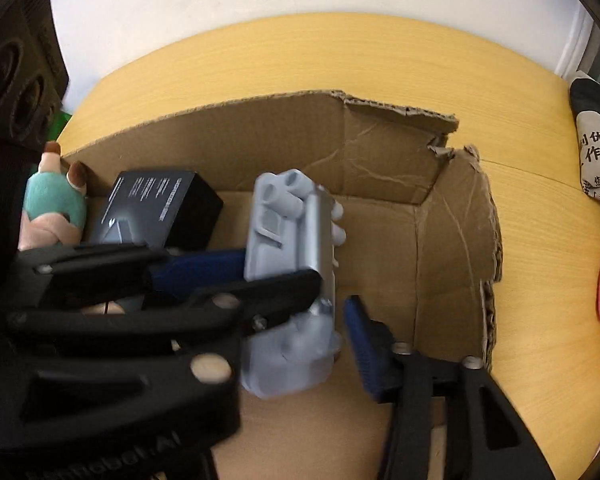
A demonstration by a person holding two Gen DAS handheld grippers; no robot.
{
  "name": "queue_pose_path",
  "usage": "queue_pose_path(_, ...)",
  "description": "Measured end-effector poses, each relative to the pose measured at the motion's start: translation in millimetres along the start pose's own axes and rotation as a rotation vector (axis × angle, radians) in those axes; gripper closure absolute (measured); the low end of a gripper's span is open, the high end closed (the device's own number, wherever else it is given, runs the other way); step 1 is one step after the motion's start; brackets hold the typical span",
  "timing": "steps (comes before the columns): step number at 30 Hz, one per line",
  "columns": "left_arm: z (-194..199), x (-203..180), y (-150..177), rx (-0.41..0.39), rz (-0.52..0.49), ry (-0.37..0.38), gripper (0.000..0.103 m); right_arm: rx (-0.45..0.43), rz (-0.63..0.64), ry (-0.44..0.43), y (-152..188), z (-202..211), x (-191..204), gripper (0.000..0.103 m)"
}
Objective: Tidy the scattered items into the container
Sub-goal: 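Open both grippers to release the phone stand and withdraw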
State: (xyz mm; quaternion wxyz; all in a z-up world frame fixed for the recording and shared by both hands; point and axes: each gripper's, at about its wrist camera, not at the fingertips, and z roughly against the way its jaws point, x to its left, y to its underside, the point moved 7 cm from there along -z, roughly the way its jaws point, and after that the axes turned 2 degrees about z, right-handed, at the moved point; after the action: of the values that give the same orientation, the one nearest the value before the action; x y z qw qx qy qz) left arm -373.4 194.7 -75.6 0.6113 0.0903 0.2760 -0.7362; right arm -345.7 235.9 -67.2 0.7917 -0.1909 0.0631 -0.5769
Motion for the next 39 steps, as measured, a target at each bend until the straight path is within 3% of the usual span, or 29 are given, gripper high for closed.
queue_pose_path(1, 8.6, -1.0, 2.5, -0.017, -0.008, -0.013, 0.057, -0.015, 0.022, 0.013, 3.9, 6.6, 3.2, 0.032)
queue_pose_path(3, 31.4, -6.7, 9.9, -0.066, -0.042, -0.026, 0.057, -0.067, 0.082, 0.06, 16.4, 27.8, 11.5, 0.011)
queue_pose_path(4, 44.6, -10.2, 14.6, -0.091, -0.054, -0.024, 0.056, -0.103, 0.108, 0.073, 25.4, 41.9, 16.5, 0.009)
queue_pose_path(6, 76.8, -19.0, 27.3, -0.165, -0.073, -0.045, 0.051, -0.158, 0.134, 0.073, 45.4, 70.1, 28.5, 0.006)
queue_pose_path(9, 131.6, -34.4, 53.5, -0.315, -0.129, -0.151, 0.041, -0.22, 0.136, 0.073, 79.1, 113.9, 45.8, 0.003)
queue_pose_path(11, 167.1, -44.4, 79.1, -0.4, -0.157, -0.195, 0.026, -0.295, 0.139, 0.078, 106.4, 149.8, 56.0, 0.0)
queue_pose_path(13, 196.0, -59.4, 109.1, -0.486, -0.169, -0.203, 0.023, -0.361, 0.109, 0.08, 140.1, 180.1, 63.4, 0.0)
queue_pose_path(16, 226.8, -85.5, 162.1, -0.609, -0.212, -0.181, 0.022, -0.369, 0.077, 0.088, 168.1, 199.7, 67.5, 0.0)
queue_pose_path(19, 233.9, -104.2, 205.9, -0.617, -0.224, -0.218, 0.022, -0.381, 0.098, 0.135, 199.5, 217.3, 77.3, 0.0)
queue_pose_path(29, 263.5, -138.4, 316.5, -0.663, -0.265, -0.324, 0.022, -0.47, 0.145, 0.117, 265.2, 264.7, 108.8, 0.0)
queue_pose_path(33, 270.4, -141.2, 345.7, -0.678, -0.243, -0.309, 0.022, -0.497, 0.163, 0.115, 284.8, 279.7, 117.9, 0.0)
queue_pose_path(39, 259.1, -140.3, 368.1, -0.639, -0.235, -0.289, 0.022, -0.496, 0.169, 0.115, 305.8, 282.7, 117.7, 0.0)
